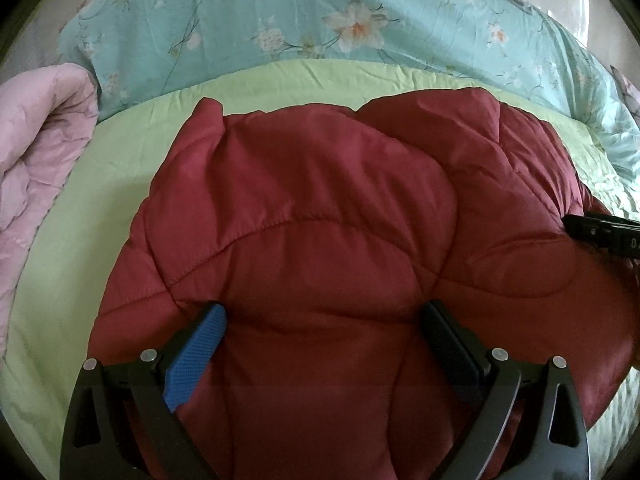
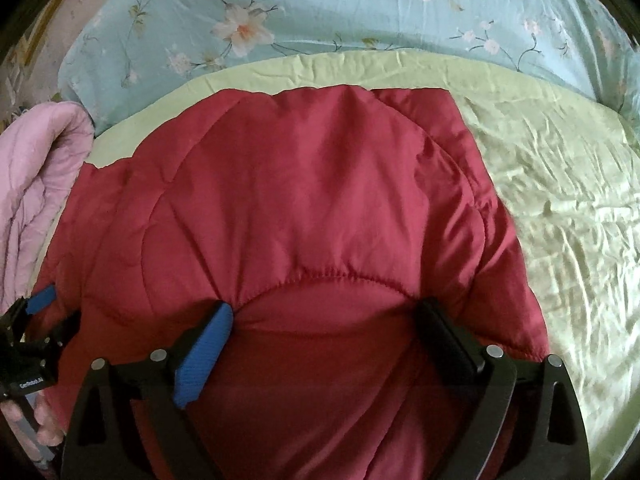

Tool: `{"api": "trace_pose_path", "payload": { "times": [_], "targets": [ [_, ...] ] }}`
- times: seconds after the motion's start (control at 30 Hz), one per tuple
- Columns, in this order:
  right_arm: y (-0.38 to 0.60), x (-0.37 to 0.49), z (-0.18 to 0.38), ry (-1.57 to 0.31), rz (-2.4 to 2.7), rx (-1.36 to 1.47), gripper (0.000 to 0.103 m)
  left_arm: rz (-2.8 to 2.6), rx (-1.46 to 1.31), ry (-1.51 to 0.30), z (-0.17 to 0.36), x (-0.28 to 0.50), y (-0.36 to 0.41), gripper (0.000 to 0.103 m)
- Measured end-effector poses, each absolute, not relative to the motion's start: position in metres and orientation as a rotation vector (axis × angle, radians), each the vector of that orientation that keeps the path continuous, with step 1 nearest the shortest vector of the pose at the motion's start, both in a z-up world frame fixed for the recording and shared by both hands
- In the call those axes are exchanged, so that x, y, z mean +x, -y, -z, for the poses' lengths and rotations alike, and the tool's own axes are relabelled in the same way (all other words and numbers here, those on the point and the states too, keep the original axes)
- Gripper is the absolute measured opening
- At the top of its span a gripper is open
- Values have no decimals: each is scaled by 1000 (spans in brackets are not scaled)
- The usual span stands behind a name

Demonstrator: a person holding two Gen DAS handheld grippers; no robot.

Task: Fold large clothes

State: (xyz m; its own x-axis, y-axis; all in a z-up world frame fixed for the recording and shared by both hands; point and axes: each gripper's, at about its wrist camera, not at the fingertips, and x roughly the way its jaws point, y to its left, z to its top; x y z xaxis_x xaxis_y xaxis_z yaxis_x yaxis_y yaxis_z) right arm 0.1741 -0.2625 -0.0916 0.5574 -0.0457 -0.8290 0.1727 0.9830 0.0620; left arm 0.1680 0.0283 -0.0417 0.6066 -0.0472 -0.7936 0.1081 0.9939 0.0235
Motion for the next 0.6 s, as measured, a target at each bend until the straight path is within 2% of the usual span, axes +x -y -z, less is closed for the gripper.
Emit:
{"api": "trace_pose_path", "payload": {
  "times": [0.33, 0.6],
  "targets": [
    [262, 174, 88, -968, 126, 134, 94, 80, 72, -926, 40, 165, -28, 101],
    [247, 132, 55, -890, 107, 135, 94, 76, 72, -935, 38, 166, -28, 101]
  ]
}}
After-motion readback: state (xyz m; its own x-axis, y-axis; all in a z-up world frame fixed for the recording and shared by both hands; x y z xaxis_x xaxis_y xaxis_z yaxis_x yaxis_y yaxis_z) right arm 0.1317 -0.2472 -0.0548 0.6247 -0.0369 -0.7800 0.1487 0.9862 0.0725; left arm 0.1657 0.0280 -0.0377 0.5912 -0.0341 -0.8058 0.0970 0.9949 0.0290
